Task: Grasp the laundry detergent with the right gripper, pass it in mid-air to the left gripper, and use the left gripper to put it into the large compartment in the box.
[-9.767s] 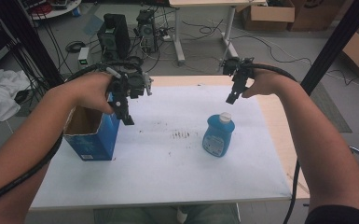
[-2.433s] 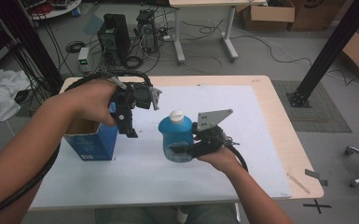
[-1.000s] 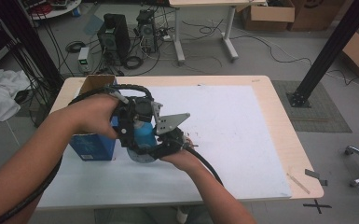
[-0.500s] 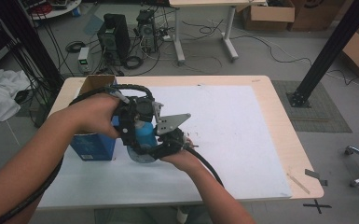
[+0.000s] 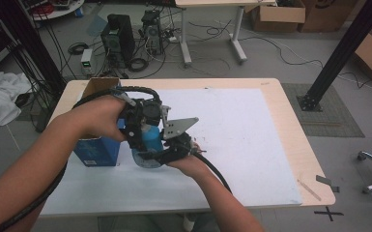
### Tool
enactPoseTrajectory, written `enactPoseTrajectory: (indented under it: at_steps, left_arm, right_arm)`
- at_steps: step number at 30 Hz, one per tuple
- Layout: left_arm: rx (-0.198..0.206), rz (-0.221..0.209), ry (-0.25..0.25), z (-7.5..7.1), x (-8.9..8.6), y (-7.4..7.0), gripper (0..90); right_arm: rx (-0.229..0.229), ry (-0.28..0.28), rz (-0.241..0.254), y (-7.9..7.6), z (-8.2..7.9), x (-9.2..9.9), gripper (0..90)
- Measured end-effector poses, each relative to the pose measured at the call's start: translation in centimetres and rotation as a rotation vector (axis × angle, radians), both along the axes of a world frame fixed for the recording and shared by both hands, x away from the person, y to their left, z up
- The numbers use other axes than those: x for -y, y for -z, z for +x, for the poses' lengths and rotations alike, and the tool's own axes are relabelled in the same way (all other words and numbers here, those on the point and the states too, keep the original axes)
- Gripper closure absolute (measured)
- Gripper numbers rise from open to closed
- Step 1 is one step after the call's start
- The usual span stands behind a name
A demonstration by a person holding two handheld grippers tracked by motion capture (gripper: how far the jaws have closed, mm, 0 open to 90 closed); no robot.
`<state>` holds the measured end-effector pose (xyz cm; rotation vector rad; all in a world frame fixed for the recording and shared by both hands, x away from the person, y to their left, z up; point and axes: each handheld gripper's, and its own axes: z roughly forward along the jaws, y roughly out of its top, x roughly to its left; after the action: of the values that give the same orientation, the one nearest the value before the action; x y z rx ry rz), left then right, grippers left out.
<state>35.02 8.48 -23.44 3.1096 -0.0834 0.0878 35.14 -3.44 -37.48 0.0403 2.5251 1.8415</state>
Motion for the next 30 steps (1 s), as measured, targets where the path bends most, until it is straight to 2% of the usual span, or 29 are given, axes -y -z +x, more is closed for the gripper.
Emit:
enactPoseTrajectory:
  at_steps: [4,11,19,25,30]
  left_arm:
    - [0.01,0.006,0.002,-0.08,0.15,-0.06,23.2]
    - [-0.014,0.016,0.007,-0.15,0.19,0.0,31.1]
    - [-0.015,0.017,0.003,-0.17,0.09,-0.04,32.9]
    - [0.0,0.026,-0.001,-0.27,0.16,0.21,38.2]
    - [0.001,0.045,-0.001,-0.44,0.4,0.18,38.7]
  right_arm:
    - [-0.006,0.002,0.005,-0.02,0.07,0.09,45.9]
    - [-0.003,0.001,0.014,0.0,0.01,0.11,46.0]
    - [-0.007,0.002,0.01,0.15,0.11,0.0,45.9]
    - [0.0,0.001,0.01,0.1,0.04,-0.11,46.0]
    - [0.007,-0.001,0.003,0.03,-0.1,-0.09,45.7]
